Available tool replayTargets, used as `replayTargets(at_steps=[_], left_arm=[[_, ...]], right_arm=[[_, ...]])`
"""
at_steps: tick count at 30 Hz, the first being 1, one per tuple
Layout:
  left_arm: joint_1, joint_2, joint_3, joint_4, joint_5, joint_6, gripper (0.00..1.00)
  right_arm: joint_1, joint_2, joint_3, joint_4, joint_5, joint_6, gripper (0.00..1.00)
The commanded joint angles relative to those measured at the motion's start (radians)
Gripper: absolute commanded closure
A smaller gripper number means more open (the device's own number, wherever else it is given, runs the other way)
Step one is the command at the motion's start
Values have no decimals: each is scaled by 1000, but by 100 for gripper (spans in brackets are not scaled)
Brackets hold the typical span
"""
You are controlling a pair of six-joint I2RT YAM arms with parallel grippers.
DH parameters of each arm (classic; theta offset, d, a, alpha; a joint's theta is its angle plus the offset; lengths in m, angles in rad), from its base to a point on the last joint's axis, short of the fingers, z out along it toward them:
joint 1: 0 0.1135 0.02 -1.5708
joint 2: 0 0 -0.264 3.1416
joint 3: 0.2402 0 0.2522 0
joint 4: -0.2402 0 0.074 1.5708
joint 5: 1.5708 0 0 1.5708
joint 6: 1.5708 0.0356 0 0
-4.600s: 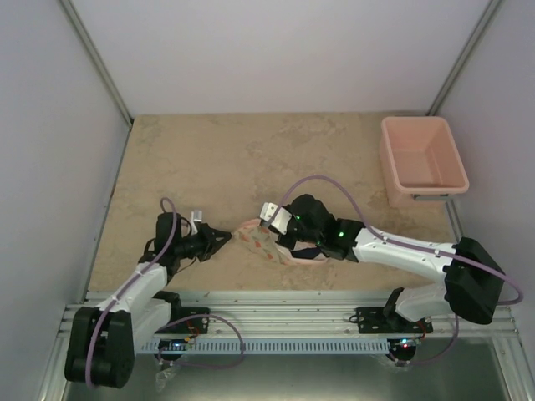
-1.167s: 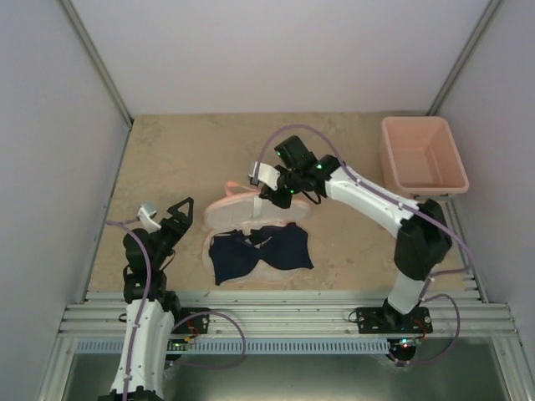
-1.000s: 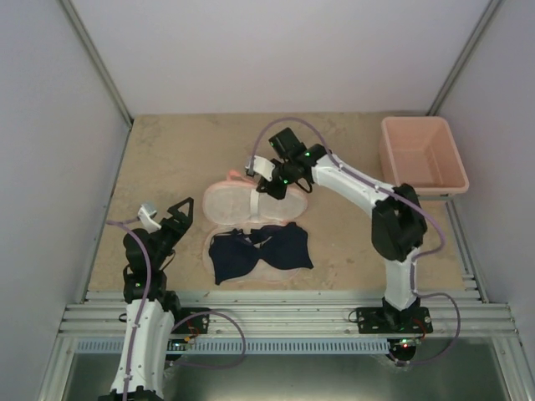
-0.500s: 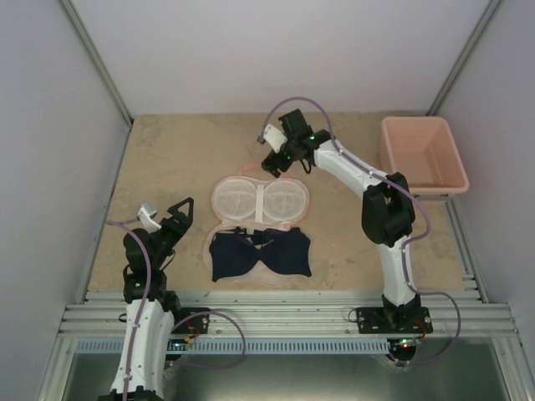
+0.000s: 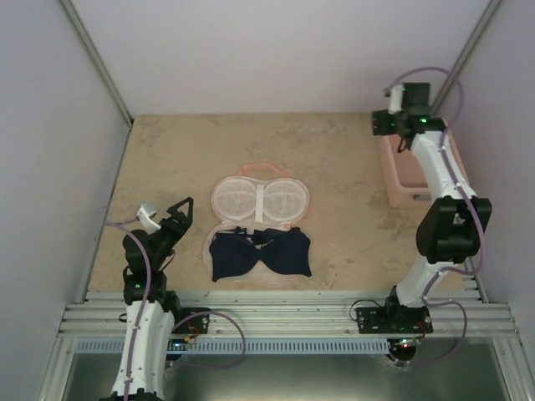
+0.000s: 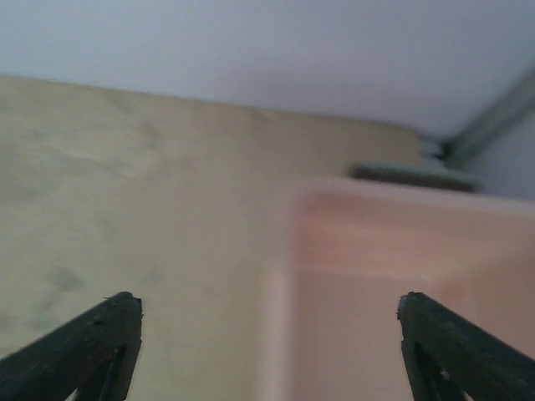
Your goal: Unzip the laundry bag and remove the bra
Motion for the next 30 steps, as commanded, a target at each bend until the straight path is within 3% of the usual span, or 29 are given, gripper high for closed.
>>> replayTargets(at_steps=[1, 5, 9, 22, 30], left_arm=[[6, -13, -14, 7, 1, 0, 1], [6, -11, -14, 6, -2, 0, 1], [6, -10, -14, 4, -2, 3, 1], [6, -7, -13, 4, -2, 0, 1], [6, -10, -16, 6, -2, -2, 1]], right_arm=[[-140, -1, -66, -28, -8, 63, 27], [-202, 53, -62, -34, -18, 56, 63], [-218, 144, -6, -60, -35, 51, 78], [-215, 341, 63, -91, -542, -166, 82], [-104, 209, -166, -39, -727, -327, 81]])
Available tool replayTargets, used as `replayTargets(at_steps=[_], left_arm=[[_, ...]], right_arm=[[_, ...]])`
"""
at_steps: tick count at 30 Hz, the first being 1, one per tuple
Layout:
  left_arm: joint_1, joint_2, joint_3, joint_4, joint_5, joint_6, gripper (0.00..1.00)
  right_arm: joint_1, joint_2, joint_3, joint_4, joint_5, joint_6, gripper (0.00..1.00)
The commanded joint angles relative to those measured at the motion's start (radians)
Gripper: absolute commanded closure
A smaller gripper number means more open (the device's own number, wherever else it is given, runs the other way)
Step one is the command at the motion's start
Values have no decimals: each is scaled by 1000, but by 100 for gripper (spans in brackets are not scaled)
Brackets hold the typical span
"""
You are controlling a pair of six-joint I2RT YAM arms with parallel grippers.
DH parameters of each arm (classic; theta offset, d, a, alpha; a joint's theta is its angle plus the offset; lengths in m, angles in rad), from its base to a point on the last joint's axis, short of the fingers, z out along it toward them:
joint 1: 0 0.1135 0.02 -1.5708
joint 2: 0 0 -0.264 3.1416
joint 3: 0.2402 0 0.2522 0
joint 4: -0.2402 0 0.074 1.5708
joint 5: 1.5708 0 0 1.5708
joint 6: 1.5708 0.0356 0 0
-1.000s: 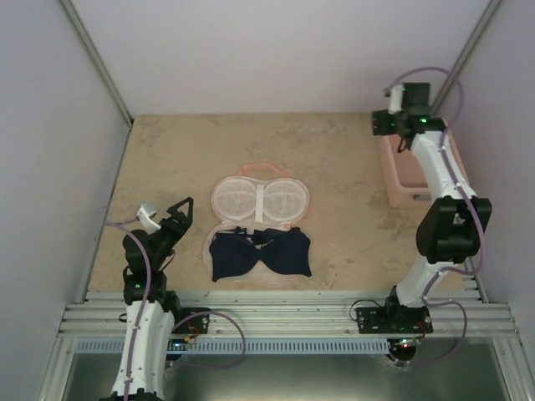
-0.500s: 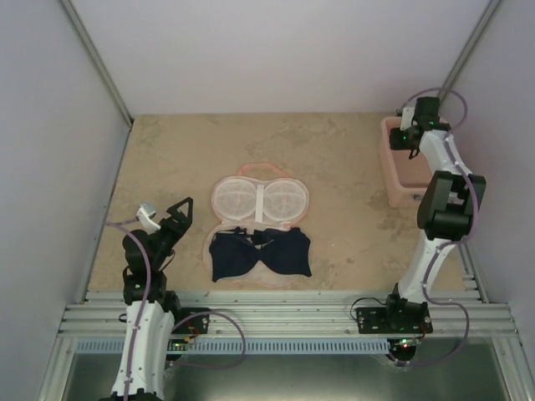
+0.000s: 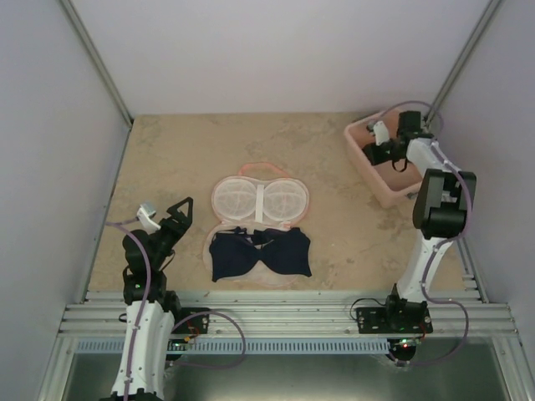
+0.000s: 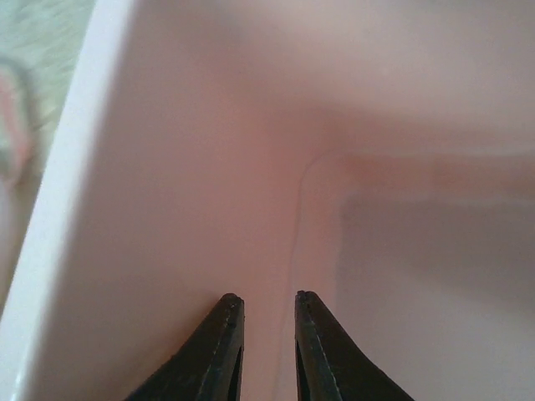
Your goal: Unzip the laundry bag and remove the bra
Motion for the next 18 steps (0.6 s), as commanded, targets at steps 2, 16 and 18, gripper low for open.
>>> replayTargets(at_steps=[2, 16, 18], left_arm=[[6, -9, -15, 5, 1, -1, 1], [6, 24, 8, -29, 49, 7, 1], [6, 65, 41, -110, 74, -14, 3]], right_arm=[[109, -121, -168, 1, -160, -157, 80], [205, -423, -316, 61, 129, 20, 72], [234, -503, -308, 71, 233, 98, 59]])
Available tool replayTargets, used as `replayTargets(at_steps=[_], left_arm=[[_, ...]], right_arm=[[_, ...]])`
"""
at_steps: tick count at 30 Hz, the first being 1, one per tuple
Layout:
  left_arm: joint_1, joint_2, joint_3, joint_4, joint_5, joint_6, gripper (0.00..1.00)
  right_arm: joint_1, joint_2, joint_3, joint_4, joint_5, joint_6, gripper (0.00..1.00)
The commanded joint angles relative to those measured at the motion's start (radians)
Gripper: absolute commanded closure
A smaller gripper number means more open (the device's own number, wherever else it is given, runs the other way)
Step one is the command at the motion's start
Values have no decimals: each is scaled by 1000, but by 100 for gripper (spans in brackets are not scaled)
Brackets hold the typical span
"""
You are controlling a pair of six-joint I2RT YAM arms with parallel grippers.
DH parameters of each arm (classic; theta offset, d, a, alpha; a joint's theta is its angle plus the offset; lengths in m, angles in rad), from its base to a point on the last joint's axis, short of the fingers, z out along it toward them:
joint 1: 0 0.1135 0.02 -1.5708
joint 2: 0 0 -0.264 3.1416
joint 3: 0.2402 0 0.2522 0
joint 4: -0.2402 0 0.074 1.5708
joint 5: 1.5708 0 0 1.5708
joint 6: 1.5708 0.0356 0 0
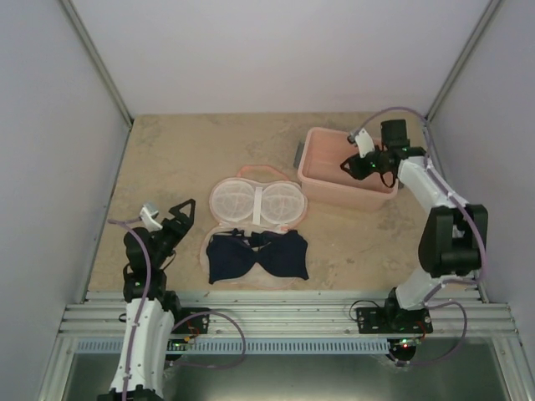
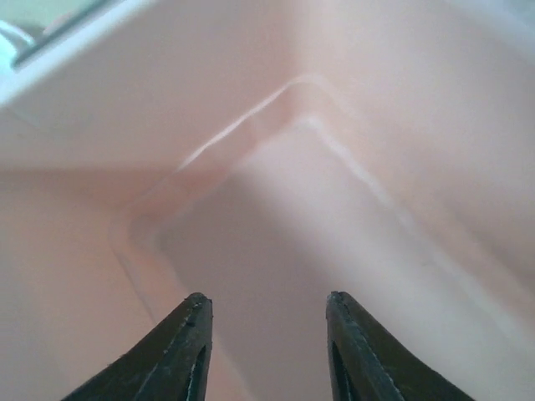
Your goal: Unzip the laundry bag and remove the bra
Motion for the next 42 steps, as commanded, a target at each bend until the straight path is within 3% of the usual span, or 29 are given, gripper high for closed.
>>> replayTargets(at_steps=[1, 4, 8, 10, 14, 16, 20, 25, 32, 36, 42], left_arm=[[3, 82, 64, -157, 73, -30, 4], [-34, 201, 129, -346, 118, -56, 11], [-154, 282, 235, -558, 53, 34, 19], [-181, 325, 274, -604, 29, 85, 22], [-219, 438, 281, -713, 16, 158, 23], [-225, 492, 285, -760, 11, 184, 22], [-240, 552, 281, -738, 3, 169, 10], [-270, 612, 264, -671, 9, 134, 13], [-279, 634, 258, -642, 4, 126, 18], [-279, 639, 245, -606, 17, 112, 24], [-279, 644, 233, -579, 21, 100, 35]], right_arm=[[62, -179, 38, 41, 250, 180, 53], [183, -309, -2, 30, 363, 297, 47], [366, -441, -129, -15, 417, 456, 33], [437, -477, -204, -55, 411, 539, 29], [574, -509, -349, -93, 352, 695, 9], [644, -521, -424, -42, 315, 749, 6], [692, -498, -564, 137, 201, 829, 5], [690, -388, -633, 338, 121, 853, 5], [681, -242, -654, 393, 131, 843, 12], [680, -233, -659, 414, 115, 832, 26], [680, -224, -624, 287, 218, 795, 24]])
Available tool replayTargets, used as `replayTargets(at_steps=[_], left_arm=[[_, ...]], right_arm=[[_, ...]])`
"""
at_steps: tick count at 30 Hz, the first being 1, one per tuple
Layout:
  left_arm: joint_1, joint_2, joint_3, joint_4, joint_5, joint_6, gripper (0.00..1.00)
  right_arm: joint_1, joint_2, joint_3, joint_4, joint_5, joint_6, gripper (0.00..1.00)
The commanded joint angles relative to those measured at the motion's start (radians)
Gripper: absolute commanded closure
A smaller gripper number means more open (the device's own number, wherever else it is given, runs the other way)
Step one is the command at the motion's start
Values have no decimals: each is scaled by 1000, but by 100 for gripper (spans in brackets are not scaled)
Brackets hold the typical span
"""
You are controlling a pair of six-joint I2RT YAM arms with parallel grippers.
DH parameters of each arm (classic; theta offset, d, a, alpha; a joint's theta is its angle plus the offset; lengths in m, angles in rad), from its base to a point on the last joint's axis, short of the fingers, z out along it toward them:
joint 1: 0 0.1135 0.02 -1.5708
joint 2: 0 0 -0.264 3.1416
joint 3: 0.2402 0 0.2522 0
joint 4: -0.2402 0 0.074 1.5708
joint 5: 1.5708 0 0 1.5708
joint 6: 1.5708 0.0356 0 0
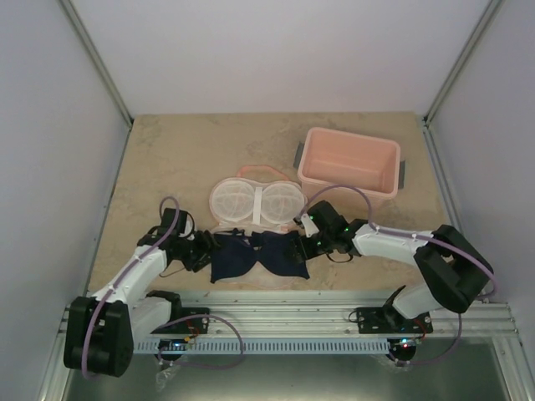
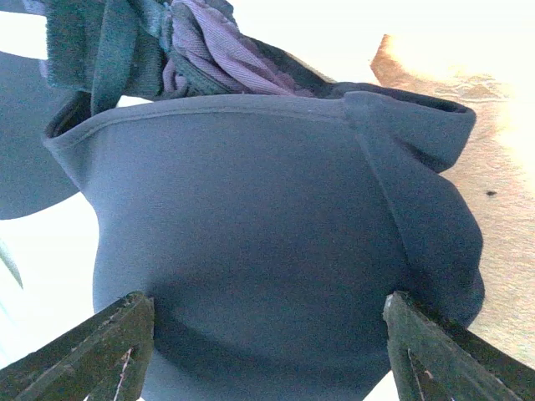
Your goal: Unzip the laundry bag and remove the bra
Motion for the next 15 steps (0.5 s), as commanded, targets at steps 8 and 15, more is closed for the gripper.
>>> replayTargets(at_steps=[8, 15], left_arm=[[-6, -6, -18, 63, 26, -16, 99], [-6, -17, -19, 71, 31, -14, 100]], right_arm=[[-29, -57, 17, -149, 133, -44, 14], [-102, -50, -27, -60, 60, -54, 6]])
